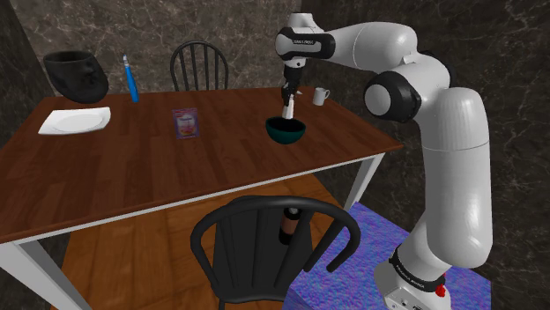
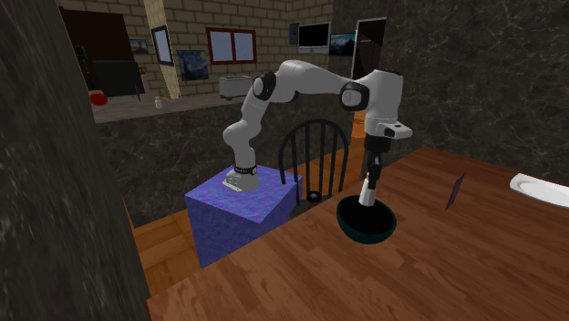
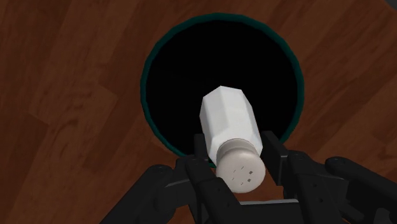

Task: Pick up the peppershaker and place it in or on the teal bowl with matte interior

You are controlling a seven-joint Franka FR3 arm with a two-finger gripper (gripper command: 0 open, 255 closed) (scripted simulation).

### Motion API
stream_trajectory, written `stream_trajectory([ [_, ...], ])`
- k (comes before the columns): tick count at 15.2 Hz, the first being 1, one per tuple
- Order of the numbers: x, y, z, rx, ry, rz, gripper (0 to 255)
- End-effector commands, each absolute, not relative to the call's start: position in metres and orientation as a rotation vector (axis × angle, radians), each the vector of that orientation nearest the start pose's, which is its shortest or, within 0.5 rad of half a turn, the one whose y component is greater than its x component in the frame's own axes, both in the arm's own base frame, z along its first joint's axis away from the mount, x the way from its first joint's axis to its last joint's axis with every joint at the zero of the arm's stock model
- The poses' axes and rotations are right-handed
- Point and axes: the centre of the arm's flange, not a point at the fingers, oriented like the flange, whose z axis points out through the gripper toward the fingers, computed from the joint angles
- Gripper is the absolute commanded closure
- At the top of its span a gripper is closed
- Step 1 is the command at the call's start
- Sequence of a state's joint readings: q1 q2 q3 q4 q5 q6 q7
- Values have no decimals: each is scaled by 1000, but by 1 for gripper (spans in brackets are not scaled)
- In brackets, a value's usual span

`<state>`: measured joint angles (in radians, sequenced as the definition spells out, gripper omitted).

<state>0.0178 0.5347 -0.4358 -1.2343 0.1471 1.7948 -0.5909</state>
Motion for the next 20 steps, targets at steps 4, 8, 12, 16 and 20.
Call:
stream_trajectory([
  [4, 679, -209, 461, -3221, -335, -48, 255],
  [8, 679, -209, 451, -3221, -335, -48, 255],
  [12, 679, -209, 451, -3221, -335, -48, 255],
  [16, 679, -209, 451, -3221, -335, -48, 0],
  [20, 679, -207, 464, -3221, -335, -48, 0],
])
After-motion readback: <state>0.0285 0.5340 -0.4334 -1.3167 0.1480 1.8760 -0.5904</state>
